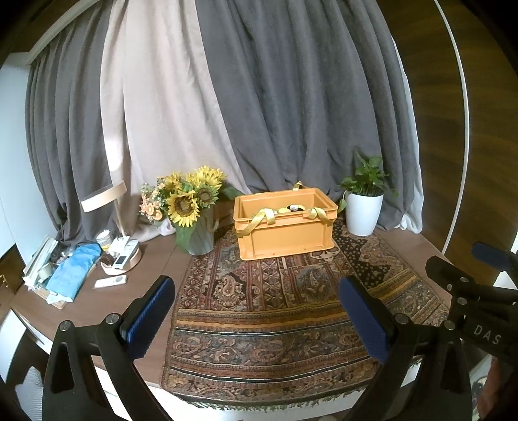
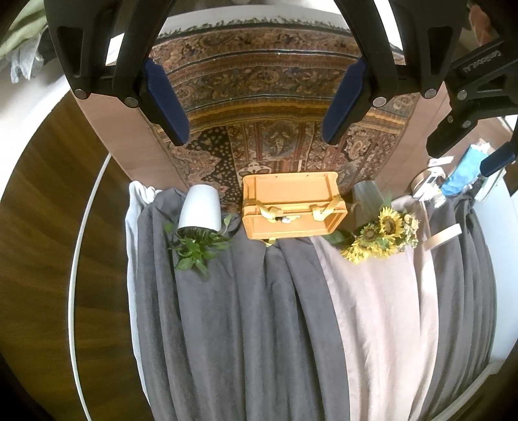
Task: Organize soft objects
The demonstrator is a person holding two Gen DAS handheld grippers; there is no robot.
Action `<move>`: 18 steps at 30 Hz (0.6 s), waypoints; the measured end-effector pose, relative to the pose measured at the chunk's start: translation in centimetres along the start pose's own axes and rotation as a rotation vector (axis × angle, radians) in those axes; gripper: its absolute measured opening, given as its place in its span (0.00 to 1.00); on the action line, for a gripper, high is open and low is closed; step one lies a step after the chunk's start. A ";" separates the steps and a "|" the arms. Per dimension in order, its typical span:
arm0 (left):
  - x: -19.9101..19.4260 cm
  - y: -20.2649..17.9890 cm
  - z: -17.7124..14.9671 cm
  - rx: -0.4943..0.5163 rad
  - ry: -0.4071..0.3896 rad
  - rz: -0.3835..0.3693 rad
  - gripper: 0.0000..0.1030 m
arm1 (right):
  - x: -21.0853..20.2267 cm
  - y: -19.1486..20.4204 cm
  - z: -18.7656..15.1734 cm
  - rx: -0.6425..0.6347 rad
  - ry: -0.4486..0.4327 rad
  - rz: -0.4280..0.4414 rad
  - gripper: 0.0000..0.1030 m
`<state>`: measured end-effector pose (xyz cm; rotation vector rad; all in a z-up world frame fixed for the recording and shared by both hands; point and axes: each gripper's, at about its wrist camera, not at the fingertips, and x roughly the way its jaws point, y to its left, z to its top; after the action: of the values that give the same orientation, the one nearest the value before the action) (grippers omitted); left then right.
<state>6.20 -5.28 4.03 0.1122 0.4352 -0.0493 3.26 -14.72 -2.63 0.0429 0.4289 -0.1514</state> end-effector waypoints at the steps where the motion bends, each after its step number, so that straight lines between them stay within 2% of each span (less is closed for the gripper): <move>1: -0.1 0.0 0.0 -0.001 -0.001 -0.001 1.00 | -0.1 0.0 0.0 0.000 -0.001 -0.001 0.82; 18: -1.3 -0.3 -0.1 0.002 -0.006 0.004 1.00 | -1.3 -0.1 -0.3 0.005 -0.007 0.004 0.82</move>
<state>4.99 -5.52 4.51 0.1145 0.4285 -0.0458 1.93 -14.57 -2.32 0.0485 0.4214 -0.1484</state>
